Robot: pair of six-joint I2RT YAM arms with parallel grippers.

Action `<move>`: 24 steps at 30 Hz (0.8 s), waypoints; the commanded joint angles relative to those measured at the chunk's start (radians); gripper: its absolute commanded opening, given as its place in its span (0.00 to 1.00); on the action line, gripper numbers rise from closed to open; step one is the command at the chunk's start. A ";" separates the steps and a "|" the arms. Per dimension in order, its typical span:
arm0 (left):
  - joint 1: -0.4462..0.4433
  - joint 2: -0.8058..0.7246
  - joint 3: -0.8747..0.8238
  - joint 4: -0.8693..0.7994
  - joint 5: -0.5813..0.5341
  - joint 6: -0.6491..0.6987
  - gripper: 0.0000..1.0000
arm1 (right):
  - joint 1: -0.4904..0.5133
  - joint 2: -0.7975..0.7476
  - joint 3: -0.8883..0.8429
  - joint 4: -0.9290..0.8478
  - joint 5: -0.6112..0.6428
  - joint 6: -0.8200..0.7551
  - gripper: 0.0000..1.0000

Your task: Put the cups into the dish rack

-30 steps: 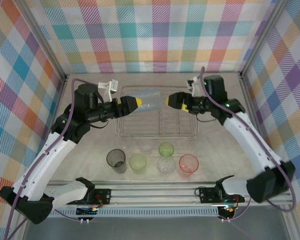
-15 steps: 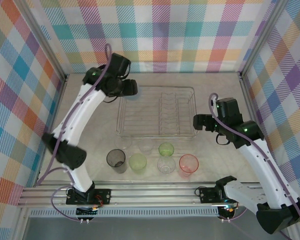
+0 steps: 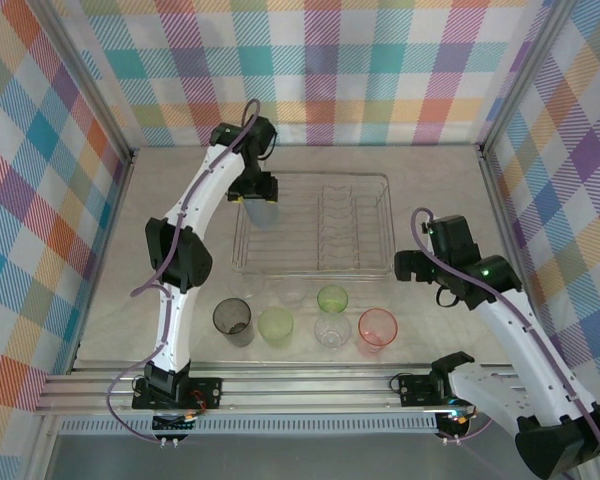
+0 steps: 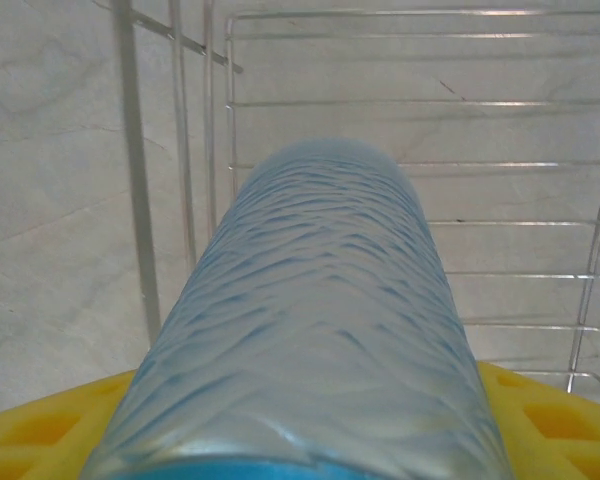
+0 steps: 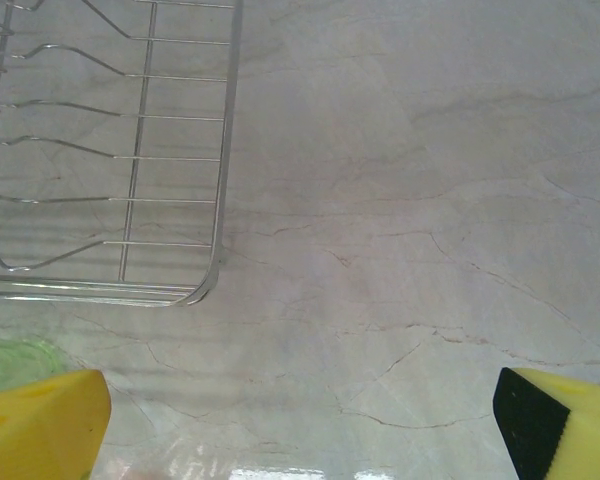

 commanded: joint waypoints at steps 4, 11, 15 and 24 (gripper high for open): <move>0.000 0.046 0.075 0.000 -0.045 0.025 0.00 | -0.004 -0.016 -0.027 0.014 0.000 -0.014 0.99; 0.003 0.113 0.150 0.001 -0.100 0.003 0.00 | -0.004 -0.002 -0.039 0.037 -0.052 0.003 0.99; 0.005 0.136 0.179 0.015 -0.085 0.002 0.00 | -0.004 -0.006 -0.042 0.040 -0.056 0.008 0.99; 0.010 0.183 0.224 0.025 -0.113 -0.003 0.03 | -0.003 0.007 -0.049 0.059 -0.099 0.005 0.99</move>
